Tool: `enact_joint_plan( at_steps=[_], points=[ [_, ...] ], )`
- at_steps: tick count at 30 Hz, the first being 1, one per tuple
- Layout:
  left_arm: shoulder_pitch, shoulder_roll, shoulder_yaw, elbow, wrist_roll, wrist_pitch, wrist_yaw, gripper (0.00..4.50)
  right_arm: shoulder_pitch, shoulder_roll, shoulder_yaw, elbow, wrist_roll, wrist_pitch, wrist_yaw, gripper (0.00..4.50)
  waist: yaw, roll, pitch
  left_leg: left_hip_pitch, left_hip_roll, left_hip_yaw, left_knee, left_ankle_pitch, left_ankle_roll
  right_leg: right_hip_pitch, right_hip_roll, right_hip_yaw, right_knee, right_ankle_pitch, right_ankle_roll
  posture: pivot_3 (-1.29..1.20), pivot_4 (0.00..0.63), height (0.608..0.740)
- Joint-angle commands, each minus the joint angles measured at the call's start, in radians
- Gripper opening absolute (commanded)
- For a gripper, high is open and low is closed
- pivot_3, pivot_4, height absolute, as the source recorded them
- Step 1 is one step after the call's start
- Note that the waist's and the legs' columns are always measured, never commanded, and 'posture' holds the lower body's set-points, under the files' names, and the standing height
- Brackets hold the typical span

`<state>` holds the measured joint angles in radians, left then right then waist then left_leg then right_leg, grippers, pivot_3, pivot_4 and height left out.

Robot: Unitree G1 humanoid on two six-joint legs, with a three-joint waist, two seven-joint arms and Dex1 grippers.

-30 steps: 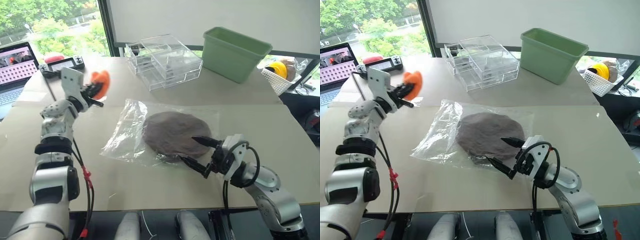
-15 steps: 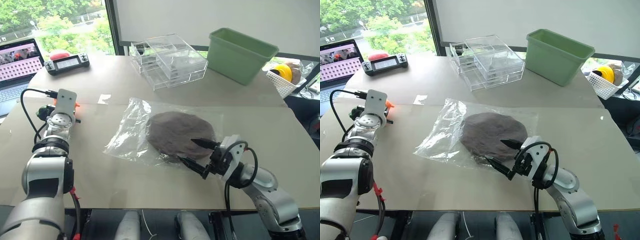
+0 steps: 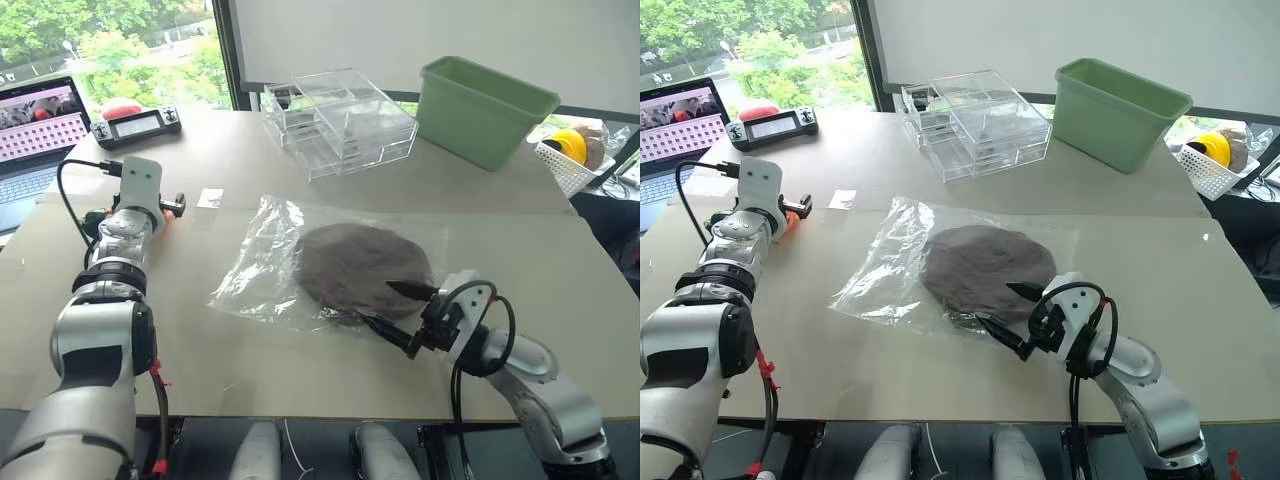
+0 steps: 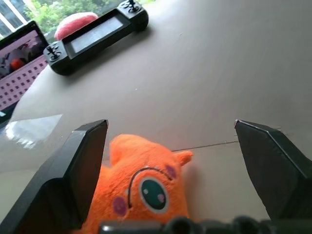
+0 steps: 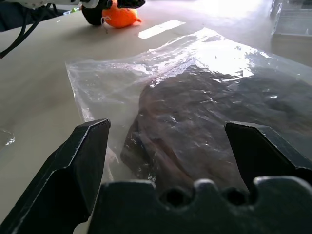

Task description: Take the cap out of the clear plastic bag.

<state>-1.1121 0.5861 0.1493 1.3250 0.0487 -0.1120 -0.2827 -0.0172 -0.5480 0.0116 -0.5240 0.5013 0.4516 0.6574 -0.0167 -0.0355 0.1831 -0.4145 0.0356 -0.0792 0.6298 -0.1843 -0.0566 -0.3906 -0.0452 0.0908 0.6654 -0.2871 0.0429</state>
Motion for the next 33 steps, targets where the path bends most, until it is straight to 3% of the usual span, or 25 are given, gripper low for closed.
enact_joint_plan(
  at_steps=[1,6,8,10,17,23,29,33],
  points=[
    [-0.034,0.001,0.043,-0.076,-0.071,-0.053,-0.153,4.47,-0.016,-0.045,-0.003,-0.083,0.036,0.042,0.035,4.50,-0.002,0.000,0.000,0.000,0.000,0.000,0.000,0.000,0.000,0.000,0.000,0.000,0.000,0.000,0.000,0.00,0.150,0.735],
    [-0.001,0.001,0.113,-0.237,-0.264,0.062,-0.611,4.47,-0.041,-0.122,0.050,-0.167,0.015,0.104,0.055,4.50,-0.009,0.000,0.000,0.000,0.000,0.000,0.000,0.000,0.000,0.000,0.000,0.000,0.000,0.000,0.000,0.00,0.150,0.735],
    [0.063,0.034,0.055,-0.350,-0.306,0.200,-0.882,4.47,-0.064,-0.132,0.088,-0.182,-0.018,0.111,0.044,4.50,-0.017,0.000,0.000,0.000,0.000,0.000,0.000,0.000,0.000,0.000,0.000,0.000,0.000,0.000,0.000,0.00,0.150,0.735],
    [0.120,0.071,-0.019,-0.413,-0.284,0.264,-1.042,4.47,-0.091,-0.145,0.149,-0.178,-0.088,0.106,0.032,4.50,-0.032,0.001,0.000,0.001,0.000,0.000,0.000,0.000,0.000,0.001,0.000,0.000,0.000,0.000,0.000,0.00,0.150,0.735],
    [0.153,0.097,-0.077,-0.467,-0.263,0.329,-1.098,4.47,-0.122,-0.182,0.322,-0.120,-0.365,0.056,-0.027,4.50,-0.037,0.000,0.000,0.001,0.001,0.000,0.001,0.000,0.000,0.000,0.001,0.001,0.002,-0.001,0.001,0.00,0.150,0.735],
    [0.185,0.108,-0.089,-0.551,-0.286,0.401,-1.179,4.47,-0.174,-0.126,0.401,-0.080,-0.545,0.088,-0.116,4.50,-0.028,0.000,0.000,0.000,0.001,0.000,0.002,0.000,0.000,0.000,0.001,0.001,0.002,-0.001,0.001,0.00,0.150,0.735],
    [0.278,0.201,-0.100,-0.670,-0.356,0.495,-1.331,4.47,-0.172,-0.085,0.422,-0.060,-0.636,0.141,-0.154,4.50,-0.039,0.000,0.000,0.000,0.001,0.000,0.001,0.000,0.000,-0.001,0.001,0.001,0.002,0.000,-0.001,0.00,0.150,0.735],
    [0.385,0.181,-0.073,-0.775,-0.347,0.411,-1.235,4.47,-0.156,-0.073,0.417,-0.034,-0.660,0.167,-0.153,4.50,-0.035,0.000,0.000,0.001,0.001,0.000,0.001,0.000,0.000,-0.001,0.001,0.001,0.004,0.000,-0.001,0.00,0.150,0.735]
  ],
)
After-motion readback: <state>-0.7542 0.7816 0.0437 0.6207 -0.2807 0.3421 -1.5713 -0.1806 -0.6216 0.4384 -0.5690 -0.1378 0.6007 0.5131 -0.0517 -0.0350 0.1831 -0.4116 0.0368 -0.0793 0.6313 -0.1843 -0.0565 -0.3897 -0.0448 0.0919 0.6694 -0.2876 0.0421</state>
